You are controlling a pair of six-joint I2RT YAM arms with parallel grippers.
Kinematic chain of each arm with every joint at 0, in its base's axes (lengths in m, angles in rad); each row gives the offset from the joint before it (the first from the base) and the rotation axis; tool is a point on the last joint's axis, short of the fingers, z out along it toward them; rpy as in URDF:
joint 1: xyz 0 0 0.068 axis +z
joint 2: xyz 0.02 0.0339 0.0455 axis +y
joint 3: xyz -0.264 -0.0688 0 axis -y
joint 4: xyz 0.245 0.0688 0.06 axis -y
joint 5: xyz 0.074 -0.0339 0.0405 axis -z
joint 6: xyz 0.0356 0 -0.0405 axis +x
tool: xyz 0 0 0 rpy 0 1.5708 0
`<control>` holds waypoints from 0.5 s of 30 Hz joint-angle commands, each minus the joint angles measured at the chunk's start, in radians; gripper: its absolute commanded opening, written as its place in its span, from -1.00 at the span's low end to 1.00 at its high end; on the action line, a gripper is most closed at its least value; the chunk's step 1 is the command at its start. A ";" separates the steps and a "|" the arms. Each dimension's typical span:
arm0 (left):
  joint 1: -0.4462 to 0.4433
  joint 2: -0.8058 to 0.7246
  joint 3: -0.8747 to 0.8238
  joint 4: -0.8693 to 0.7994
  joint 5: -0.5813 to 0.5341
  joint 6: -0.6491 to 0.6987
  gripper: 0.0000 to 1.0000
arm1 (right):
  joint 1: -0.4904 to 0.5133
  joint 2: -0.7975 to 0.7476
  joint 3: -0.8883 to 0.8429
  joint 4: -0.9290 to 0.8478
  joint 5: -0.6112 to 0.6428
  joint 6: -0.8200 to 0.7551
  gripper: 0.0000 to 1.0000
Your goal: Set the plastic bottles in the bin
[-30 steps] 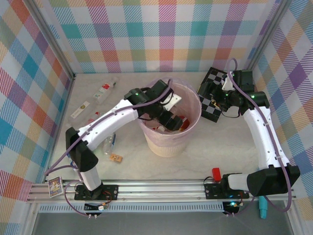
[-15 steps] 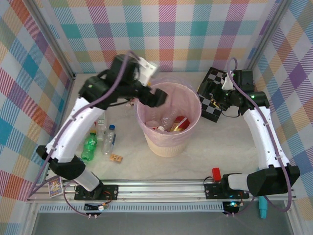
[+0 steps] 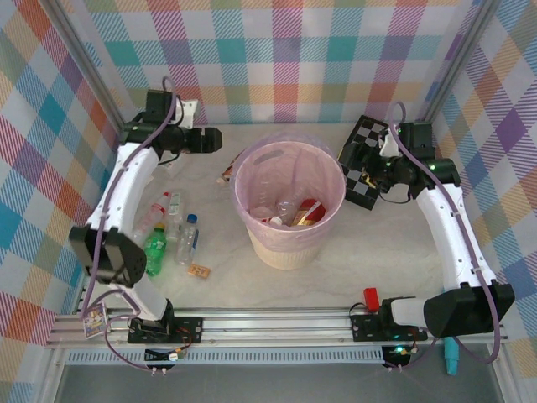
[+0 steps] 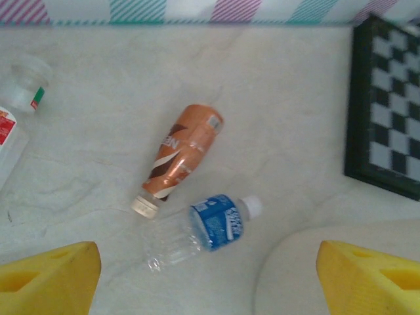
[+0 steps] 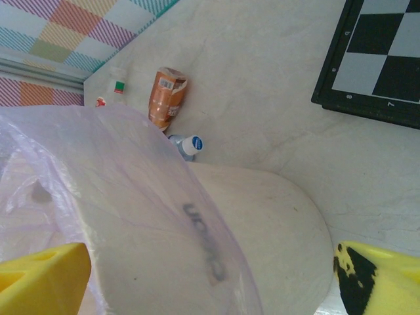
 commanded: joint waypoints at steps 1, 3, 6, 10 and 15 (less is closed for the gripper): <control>-0.003 0.090 -0.010 0.076 -0.022 0.023 0.71 | -0.007 -0.022 -0.024 0.008 -0.010 0.006 0.90; -0.005 0.147 -0.008 0.107 -0.008 0.022 0.71 | -0.006 -0.030 -0.040 0.017 -0.011 0.015 0.90; -0.011 0.219 0.002 0.148 0.019 0.030 0.71 | -0.006 -0.035 -0.050 0.015 -0.011 0.017 0.90; -0.022 0.308 0.030 0.181 0.040 0.049 0.71 | -0.007 -0.043 -0.051 0.004 -0.006 0.016 0.90; -0.036 0.413 0.084 0.180 0.065 0.070 0.72 | -0.007 -0.052 -0.053 0.010 -0.024 0.020 0.90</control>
